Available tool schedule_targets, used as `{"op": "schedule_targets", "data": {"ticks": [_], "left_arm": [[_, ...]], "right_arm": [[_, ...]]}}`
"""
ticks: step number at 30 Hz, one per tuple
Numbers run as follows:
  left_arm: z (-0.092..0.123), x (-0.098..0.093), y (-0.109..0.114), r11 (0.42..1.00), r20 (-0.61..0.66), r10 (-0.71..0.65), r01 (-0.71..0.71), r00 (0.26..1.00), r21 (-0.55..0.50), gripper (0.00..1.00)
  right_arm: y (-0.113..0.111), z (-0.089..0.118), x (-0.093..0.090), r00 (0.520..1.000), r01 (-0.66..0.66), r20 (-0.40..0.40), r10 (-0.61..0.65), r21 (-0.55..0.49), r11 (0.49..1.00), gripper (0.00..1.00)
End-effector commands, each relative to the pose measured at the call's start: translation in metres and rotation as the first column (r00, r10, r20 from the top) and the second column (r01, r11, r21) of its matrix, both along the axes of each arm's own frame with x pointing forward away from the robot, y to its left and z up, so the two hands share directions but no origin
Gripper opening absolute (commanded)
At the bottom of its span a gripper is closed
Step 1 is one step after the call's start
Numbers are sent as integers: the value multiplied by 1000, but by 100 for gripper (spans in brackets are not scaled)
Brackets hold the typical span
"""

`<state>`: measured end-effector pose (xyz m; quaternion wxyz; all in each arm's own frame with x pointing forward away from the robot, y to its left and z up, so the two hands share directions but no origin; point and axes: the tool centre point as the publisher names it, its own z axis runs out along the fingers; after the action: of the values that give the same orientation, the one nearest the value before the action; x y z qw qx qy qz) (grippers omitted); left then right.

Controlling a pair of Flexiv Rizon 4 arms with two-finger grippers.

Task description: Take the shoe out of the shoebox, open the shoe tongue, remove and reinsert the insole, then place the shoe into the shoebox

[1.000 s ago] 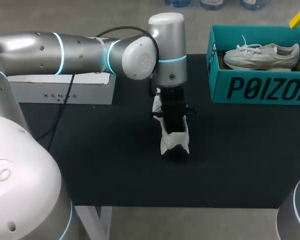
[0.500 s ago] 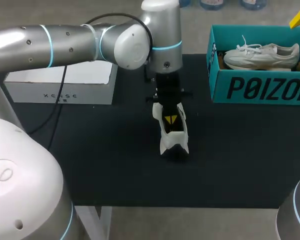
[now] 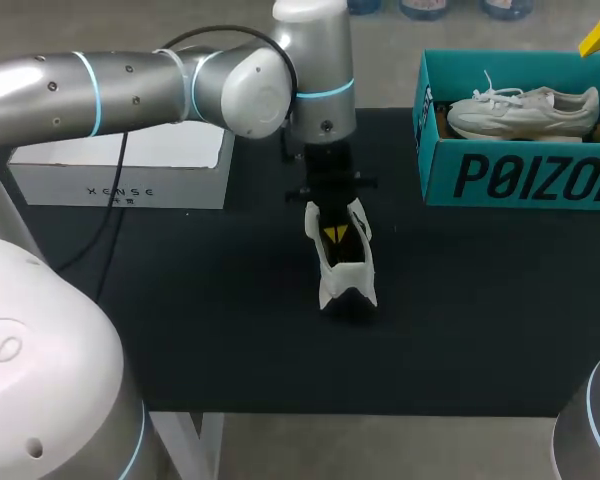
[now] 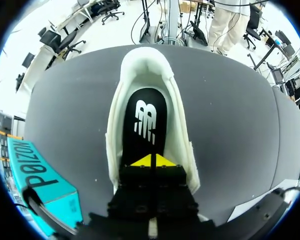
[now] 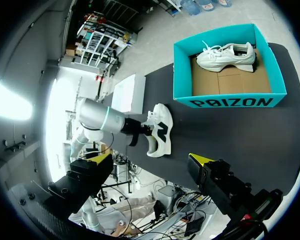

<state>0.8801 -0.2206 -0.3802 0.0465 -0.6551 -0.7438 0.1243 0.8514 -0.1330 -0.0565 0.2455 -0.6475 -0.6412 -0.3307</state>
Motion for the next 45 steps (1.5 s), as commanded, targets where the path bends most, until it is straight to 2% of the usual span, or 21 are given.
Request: {"op": "schedule_targets", "data": {"ticks": [1,3,4,5,6,10,24,31,37,39,40,41,43,45], "left_arm": [[0,-1,1,1000,7,3,-3,1000,0,40],[4,-3,2,1000,8,5,-5,1000,0,55],[6,-5,2,1000,8,7,-7,1000,-1,69],[8,-7,2,1000,6,9,-9,1000,0,93],[9,-8,2,1000,5,11,-11,1000,2,100],[10,-10,3,999,3,14,-14,1000,33,100],[23,-7,5,999,32,40,-41,999,36,100],[20,4,9,997,43,61,-63,997,41,100],[39,16,8,997,82,77,-79,994,21,100],[46,20,9,996,104,82,-84,991,20,84],[49,22,10,996,114,86,-88,990,18,78],[52,24,10,996,122,90,-92,988,13,49],[58,27,12,995,134,98,-100,986,6,43],[61,29,14,995,154,100,-103,983,14,11]], "right_arm": [[0,0,2,1000,-2,-3,2,-3,1000,100],[0,0,2,1000,-2,-3,2,-3,1000,100],[0,0,2,1000,-2,-3,2,-3,1000,100],[0,0,2,1000,-2,-3,2,-3,1000,100],[0,0,2,1000,-2,-3,2,-3,1000,100],[0,0,2,1000,-2,-3,2,-3,1000,100],[0,0,2,1000,-2,-3,2,-3,1000,100],[0,0,2,1000,-2,-3,2,-3,1000,100],[0,0,2,1000,-2,-3,2,-3,1000,100],[0,0,2,1000,-2,-3,2,-3,1000,100],[0,0,2,1000,-2,-3,2,-3,1000,100],[0,0,2,1000,-2,-3,2,-3,1000,100],[0,0,2,1000,-2,-3,2,-3,1000,100],[0,0,2,1000,-2,-3,2,-3,1000,100]]}}
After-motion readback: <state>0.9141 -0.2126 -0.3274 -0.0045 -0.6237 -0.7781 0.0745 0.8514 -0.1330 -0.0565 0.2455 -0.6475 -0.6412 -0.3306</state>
